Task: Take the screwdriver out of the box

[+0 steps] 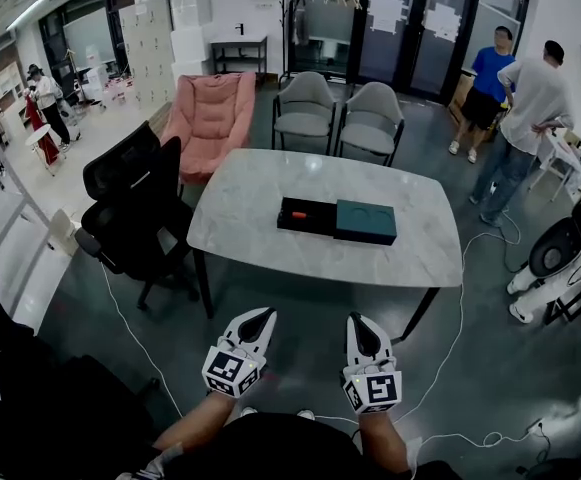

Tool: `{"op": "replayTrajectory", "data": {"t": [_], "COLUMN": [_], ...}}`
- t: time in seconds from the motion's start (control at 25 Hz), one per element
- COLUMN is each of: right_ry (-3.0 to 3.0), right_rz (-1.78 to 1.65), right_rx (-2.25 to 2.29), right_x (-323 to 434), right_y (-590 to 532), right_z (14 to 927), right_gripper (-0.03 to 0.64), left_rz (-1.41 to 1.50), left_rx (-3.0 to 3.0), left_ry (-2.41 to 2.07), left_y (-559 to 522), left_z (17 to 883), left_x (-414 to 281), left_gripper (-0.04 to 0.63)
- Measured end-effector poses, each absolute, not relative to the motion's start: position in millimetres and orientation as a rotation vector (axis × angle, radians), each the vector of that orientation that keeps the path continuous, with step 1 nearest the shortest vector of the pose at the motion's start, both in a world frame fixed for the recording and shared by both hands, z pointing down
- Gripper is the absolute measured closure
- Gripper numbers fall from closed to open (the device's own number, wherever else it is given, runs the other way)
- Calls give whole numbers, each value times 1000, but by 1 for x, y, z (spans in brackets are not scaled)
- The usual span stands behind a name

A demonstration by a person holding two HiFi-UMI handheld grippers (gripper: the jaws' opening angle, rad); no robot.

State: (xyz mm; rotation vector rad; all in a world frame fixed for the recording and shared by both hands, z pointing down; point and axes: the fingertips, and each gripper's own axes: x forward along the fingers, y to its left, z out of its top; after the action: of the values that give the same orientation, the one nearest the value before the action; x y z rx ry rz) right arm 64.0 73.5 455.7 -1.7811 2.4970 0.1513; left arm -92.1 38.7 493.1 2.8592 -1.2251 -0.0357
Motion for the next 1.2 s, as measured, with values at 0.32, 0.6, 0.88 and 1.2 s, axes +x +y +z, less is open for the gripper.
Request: {"op": "replayTrajectory", "data": {"t": [0.32,0.6,0.88,1.2], "right_ry": [2510,2538,2567,2594], "right_rz": [140,128,148,166], "right_rx": [-1757,-1695,-1661,-1657], "right_x": [105,117,118,120], "right_y": [72,64,45,13], "right_z": [459,461,461,463], "right_gripper": [594,594,594,594], "left_rz": [-22,11,16,9], "left_rx": [2853,2847,2834,2825], "left_ry": [-1239,-1278,-1305,-1312], "left_y": [39,35,16,-18], "left_z": [497,498,502,506], "left_x": [-50,-36,-33,-31], "left_gripper": [589,589,589,589]}}
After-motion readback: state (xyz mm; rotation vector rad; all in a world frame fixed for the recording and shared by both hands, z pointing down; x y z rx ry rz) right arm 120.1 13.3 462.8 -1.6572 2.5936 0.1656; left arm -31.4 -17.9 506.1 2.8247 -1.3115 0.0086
